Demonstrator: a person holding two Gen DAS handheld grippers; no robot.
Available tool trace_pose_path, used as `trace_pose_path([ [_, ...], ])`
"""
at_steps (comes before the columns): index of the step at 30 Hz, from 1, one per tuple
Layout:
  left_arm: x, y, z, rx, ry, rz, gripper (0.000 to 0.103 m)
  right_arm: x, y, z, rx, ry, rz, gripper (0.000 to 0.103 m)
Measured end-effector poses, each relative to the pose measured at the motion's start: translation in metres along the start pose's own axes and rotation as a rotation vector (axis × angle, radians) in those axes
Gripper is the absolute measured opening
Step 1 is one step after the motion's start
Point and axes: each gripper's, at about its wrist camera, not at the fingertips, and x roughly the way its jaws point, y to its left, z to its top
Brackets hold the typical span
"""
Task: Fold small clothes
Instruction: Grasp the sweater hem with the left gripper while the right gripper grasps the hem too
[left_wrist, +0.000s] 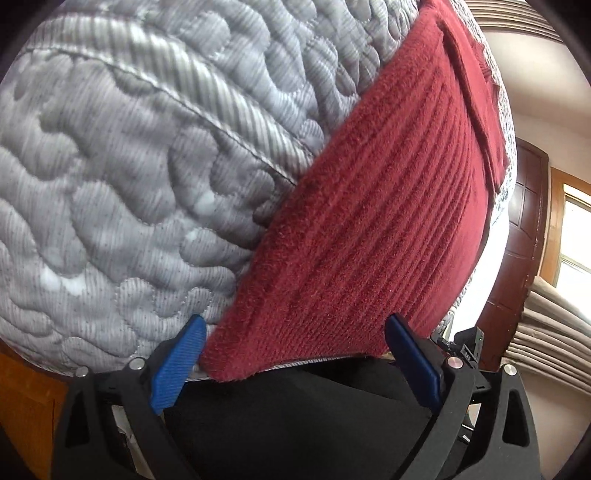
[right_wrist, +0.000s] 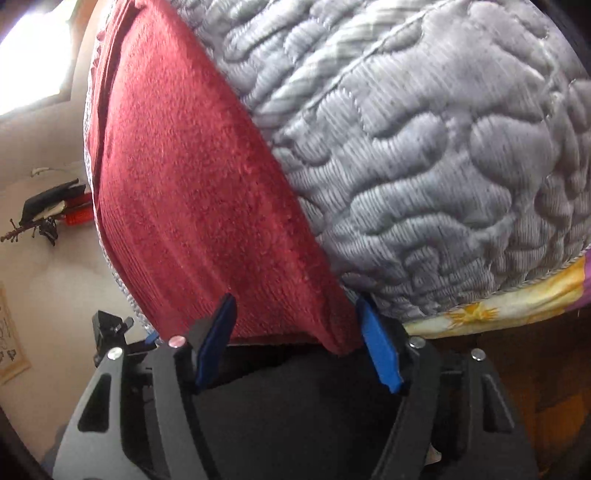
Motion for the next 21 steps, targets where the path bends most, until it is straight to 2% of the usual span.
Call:
trace_pose_path([
  [7,0.013,-0.013,0.008,0.007,0.024,0.007,0.097,0.011,0.01,-0.005,-0.018,0.007,-0.008,0.062],
  [10,0.014,-0.016,0.008,0.025,0.029,0.016,0.096,0.018,0.015,-0.005,-0.026,0.006,-0.022,0.056],
  [13,0.012,-0.017,0.008,0.041,0.027,0.024,0.094,0.023,0.016,-0.008,-0.032,0.015,-0.02,0.035],
  [14,0.011,-0.018,0.007,0.049,0.023,0.032,0.087,0.023,0.012,-0.009,-0.036,0.019,-0.02,0.026],
  [17,0.011,-0.016,0.005,0.069,0.042,0.054,0.052,0.022,0.012,-0.013,-0.042,0.018,-0.007,0.015],
  [19,0.014,-0.017,0.003,0.074,0.053,0.064,0.045,0.021,0.015,-0.014,-0.053,0.017,0.006,0.011],
  [21,0.014,-0.015,0.002,0.066,0.057,0.063,0.025,0.018,0.018,-0.016,-0.06,0.012,0.016,0.009],
])
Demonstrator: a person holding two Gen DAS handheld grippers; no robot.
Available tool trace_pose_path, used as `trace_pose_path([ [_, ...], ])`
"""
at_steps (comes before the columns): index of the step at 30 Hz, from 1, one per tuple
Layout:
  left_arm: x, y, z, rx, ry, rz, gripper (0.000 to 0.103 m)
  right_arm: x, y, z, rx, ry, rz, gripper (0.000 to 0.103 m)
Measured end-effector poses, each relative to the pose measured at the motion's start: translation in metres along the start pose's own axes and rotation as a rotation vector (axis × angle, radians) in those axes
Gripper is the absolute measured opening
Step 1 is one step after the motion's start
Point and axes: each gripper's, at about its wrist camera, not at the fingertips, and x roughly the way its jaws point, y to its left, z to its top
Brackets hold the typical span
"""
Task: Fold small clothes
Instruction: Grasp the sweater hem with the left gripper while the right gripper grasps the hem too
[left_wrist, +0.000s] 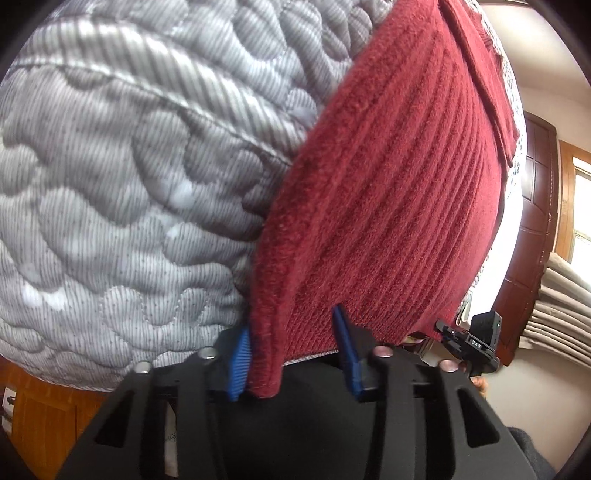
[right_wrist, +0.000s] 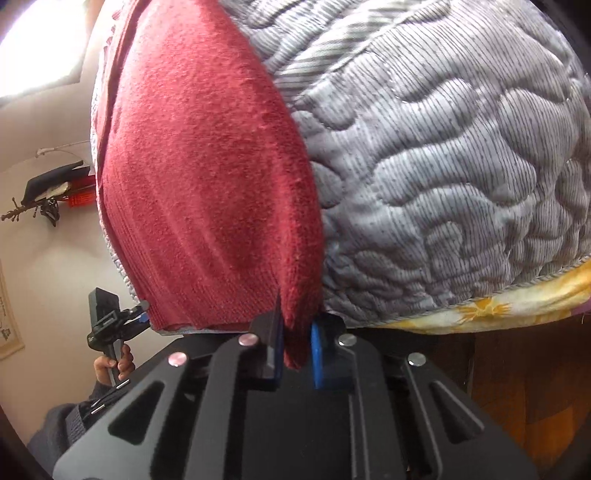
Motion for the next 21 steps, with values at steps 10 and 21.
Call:
trace_pose_path([
  [10,-0.027,0.007,-0.008,-0.065,-0.046,-0.164,0.006,-0.041,0.011,0.002,0.021,-0.083,0.144,0.007],
  [21,-0.099,-0.036,0.001,-0.023,-0.181,-0.368,0.006,-0.089,0.043,0.016,0.028,-0.169,0.303,0.006],
])
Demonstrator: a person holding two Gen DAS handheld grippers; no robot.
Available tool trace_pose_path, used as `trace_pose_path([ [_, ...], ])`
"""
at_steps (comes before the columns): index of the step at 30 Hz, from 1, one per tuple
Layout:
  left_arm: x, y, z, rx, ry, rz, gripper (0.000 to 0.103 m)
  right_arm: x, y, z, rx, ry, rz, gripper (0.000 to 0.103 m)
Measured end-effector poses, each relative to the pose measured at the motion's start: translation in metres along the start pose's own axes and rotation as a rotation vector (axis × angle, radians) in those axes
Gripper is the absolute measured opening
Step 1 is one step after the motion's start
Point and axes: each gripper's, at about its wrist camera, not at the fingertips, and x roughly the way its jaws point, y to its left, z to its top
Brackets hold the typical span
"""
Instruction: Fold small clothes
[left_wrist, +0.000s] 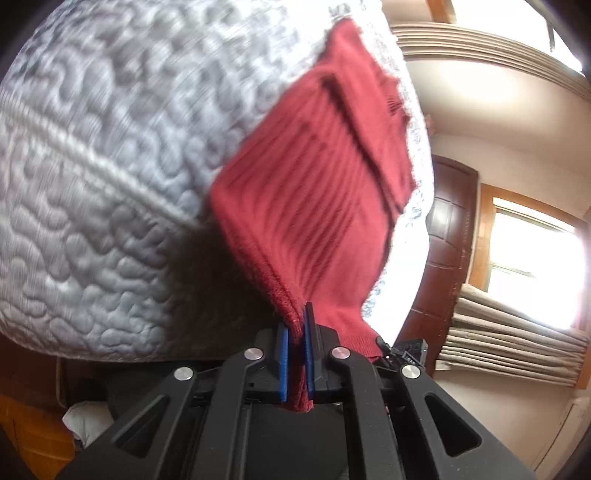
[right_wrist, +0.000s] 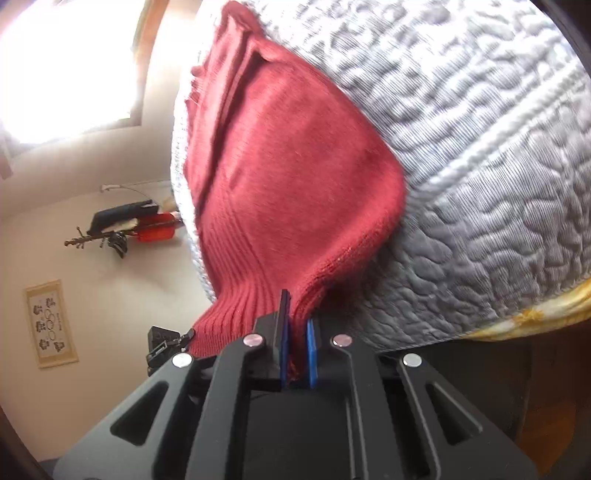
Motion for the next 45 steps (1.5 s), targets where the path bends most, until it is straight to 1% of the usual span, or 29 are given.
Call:
trace_pose_path([
  [3,-0.009,-0.019,0.017,0.008,-0.033,-0.05,0.006,-0.009,0.018,0.015,0.0,-0.027,0.058,0.006],
  [7,-0.014,-0.04,0.044,-0.016,-0.057,-0.114,0.006,-0.019,0.046,0.041,-0.018,-0.06,0.11,0.006],
  [11,-0.013,-0.047,0.079,-0.112,-0.063,-0.172,0.006,-0.027,0.072,0.076,-0.032,-0.085,0.131,0.006],
  [14,-0.001,-0.057,0.108,-0.199,-0.054,-0.206,0.006,-0.029,0.087,0.106,-0.032,-0.1,0.127,0.006],
  [17,0.013,-0.055,0.137,-0.287,-0.041,-0.208,0.007,-0.024,0.095,0.14,-0.016,-0.107,0.107,0.006],
  [20,0.025,-0.049,0.163,-0.36,-0.045,-0.198,0.007,-0.008,0.096,0.169,0.007,-0.096,0.071,0.006],
  [25,0.048,-0.033,0.203,-0.454,-0.049,-0.158,0.007,0.026,0.081,0.211,0.056,-0.049,0.002,0.006],
  [28,0.062,-0.02,0.22,-0.489,-0.05,-0.133,0.01,0.042,0.067,0.233,0.106,-0.035,-0.019,0.007],
  [31,0.07,-0.012,0.229,-0.486,-0.05,-0.129,0.028,0.053,0.054,0.248,0.148,-0.008,-0.027,0.015],
  [33,0.067,-0.014,0.232,-0.46,-0.061,-0.138,0.049,0.049,0.054,0.252,0.15,-0.012,-0.004,0.033],
  [35,0.061,-0.022,0.233,-0.413,-0.067,-0.143,0.056,0.039,0.06,0.255,0.131,-0.019,0.009,0.039],
  [36,0.056,-0.028,0.232,-0.384,-0.073,-0.143,0.058,0.031,0.065,0.255,0.112,-0.023,0.02,0.039],
  [37,0.05,-0.036,0.23,-0.342,-0.078,-0.139,0.059,0.022,0.072,0.254,0.082,-0.032,0.012,0.039],
  [38,0.044,-0.045,0.23,-0.29,-0.08,-0.12,0.061,0.013,0.078,0.252,0.05,-0.038,0.006,0.039],
  [39,0.037,-0.056,0.228,-0.219,-0.081,-0.076,0.065,0.005,0.084,0.25,0.02,-0.043,-0.005,0.039],
  [40,0.033,-0.068,0.225,-0.135,-0.079,-0.017,0.067,-0.002,0.091,0.249,-0.023,-0.056,-0.038,0.039],
  [41,0.03,-0.081,0.222,-0.039,-0.077,0.058,0.071,-0.008,0.098,0.248,-0.076,-0.068,-0.088,0.039],
  [43,0.031,-0.099,0.217,0.118,-0.069,0.194,0.073,-0.008,0.109,0.244,-0.171,-0.064,-0.18,0.041],
  [44,0.035,-0.105,0.215,0.18,-0.061,0.245,0.073,-0.005,0.112,0.242,-0.211,-0.057,-0.222,0.045],
  [45,0.039,-0.108,0.213,0.23,-0.049,0.289,0.073,0.001,0.114,0.24,-0.238,-0.048,-0.252,0.046],
])
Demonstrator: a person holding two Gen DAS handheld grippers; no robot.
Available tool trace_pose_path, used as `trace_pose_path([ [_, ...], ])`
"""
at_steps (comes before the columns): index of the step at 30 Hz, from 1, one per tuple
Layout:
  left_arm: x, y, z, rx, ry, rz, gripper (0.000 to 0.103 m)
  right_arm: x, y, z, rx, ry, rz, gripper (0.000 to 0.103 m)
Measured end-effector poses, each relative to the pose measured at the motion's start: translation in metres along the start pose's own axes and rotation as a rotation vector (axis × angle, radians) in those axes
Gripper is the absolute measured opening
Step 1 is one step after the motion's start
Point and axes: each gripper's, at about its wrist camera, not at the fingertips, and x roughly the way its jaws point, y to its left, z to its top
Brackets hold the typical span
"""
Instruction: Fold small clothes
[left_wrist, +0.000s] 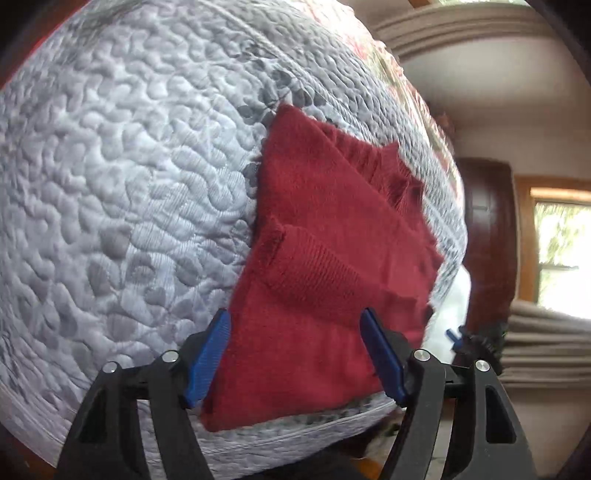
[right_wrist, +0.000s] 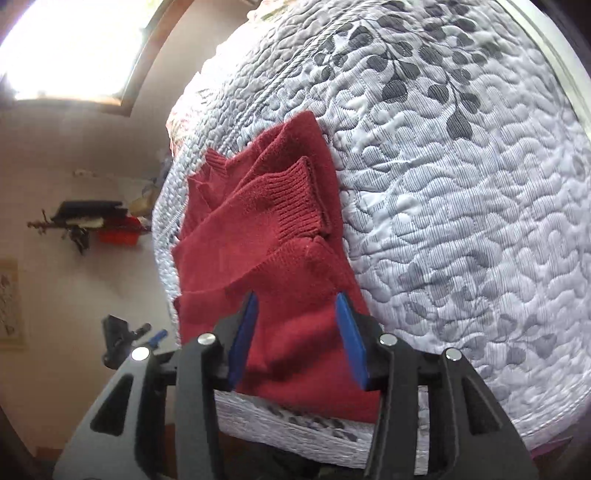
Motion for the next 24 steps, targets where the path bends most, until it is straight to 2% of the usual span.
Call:
trace_pose_path([
  [2,0.01,-0.003,-0.001,0.058,0.018,0.054,0.073,0.014,0.004,-0.004,-0.047,0.017,-0.052,0.046],
  [7,0.029,-0.001,0.006,0.1,0.032,0.117,0.073,0.054,0.012,-0.005,-0.134,0.043,-0.159,0.049],
  [9,0.04,-0.003,0.008,0.125,0.043,0.157,0.073,0.063,0.014,-0.005,-0.162,0.051,-0.179,0.055],
  [14,0.056,-0.019,0.01,0.223,0.067,0.207,0.073,0.071,0.017,0.001,-0.175,0.048,-0.196,0.056],
  [16,0.062,-0.025,0.011,0.255,0.076,0.236,0.063,0.073,0.018,0.002,-0.175,0.047,-0.2,0.057],
  [17,0.064,-0.027,0.012,0.268,0.078,0.249,0.046,0.074,0.019,0.002,-0.183,0.045,-0.206,0.057],
  [18,0.066,-0.028,0.013,0.276,0.082,0.268,0.037,0.074,0.02,0.001,-0.193,0.044,-0.212,0.06],
  [22,0.065,-0.028,0.01,0.286,0.077,0.287,0.023,0.075,0.026,-0.002,-0.242,0.041,-0.237,0.06],
  [24,0.064,-0.03,0.007,0.298,0.068,0.294,0.018,0.077,0.027,-0.003,-0.255,0.045,-0.253,0.051],
])
